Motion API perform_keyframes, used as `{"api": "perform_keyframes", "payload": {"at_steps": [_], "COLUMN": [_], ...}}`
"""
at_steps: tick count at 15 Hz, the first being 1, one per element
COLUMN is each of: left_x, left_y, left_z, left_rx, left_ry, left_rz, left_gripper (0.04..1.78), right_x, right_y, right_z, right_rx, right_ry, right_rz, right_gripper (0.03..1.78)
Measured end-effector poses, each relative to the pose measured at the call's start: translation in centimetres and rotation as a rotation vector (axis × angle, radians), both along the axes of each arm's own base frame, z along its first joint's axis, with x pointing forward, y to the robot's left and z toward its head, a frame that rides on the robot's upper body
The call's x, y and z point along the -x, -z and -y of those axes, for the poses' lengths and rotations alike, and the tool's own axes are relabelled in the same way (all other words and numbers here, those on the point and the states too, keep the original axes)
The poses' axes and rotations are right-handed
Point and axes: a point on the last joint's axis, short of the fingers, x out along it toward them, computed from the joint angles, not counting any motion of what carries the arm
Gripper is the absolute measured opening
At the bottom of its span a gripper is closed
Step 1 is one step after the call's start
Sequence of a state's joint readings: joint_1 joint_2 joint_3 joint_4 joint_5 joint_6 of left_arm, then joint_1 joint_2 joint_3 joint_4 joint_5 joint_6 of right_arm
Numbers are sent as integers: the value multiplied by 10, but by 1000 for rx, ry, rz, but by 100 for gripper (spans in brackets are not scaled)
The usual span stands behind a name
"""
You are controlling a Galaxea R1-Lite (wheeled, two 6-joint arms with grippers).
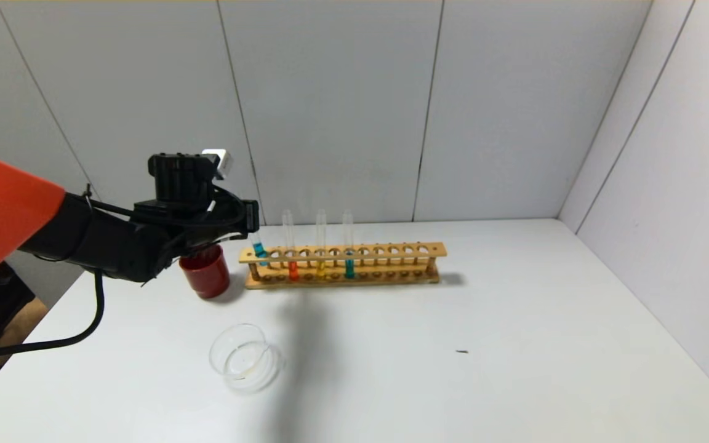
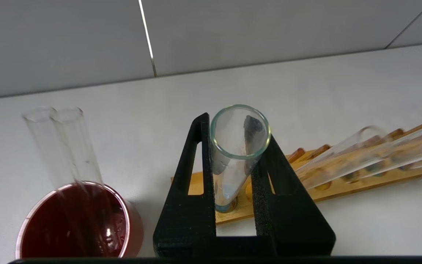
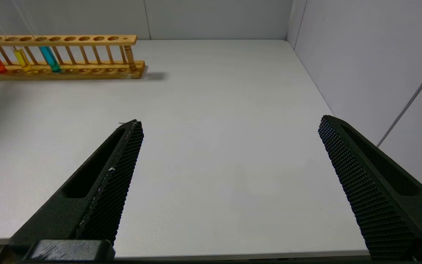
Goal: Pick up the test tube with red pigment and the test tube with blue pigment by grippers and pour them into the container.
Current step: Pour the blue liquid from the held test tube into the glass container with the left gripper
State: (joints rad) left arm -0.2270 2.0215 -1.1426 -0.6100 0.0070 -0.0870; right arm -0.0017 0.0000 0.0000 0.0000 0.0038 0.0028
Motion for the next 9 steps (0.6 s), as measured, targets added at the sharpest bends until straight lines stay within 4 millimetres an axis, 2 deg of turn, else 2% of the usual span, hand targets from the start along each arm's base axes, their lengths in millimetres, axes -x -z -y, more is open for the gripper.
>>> {"api": "perform_keyframes", "payload": {"at_steps": [3,6,9], "left_x": [14,40,75], "left_y": [-46,-86,-102], "left_z": [-4,-10,-21], "left_rx": [-19,-127,-264], "left_ry": [8,36,101], "left_rz": [45,109,127], "left_gripper": [33,33,33], "right_x": [0,0,0], "right_y": [0,0,0], "right_z": [0,0,0], "right_rx": [0,0,0], "right_ry": [0,0,0], "right_rz": [0,0,0], "right_gripper": [175,175,175]}}
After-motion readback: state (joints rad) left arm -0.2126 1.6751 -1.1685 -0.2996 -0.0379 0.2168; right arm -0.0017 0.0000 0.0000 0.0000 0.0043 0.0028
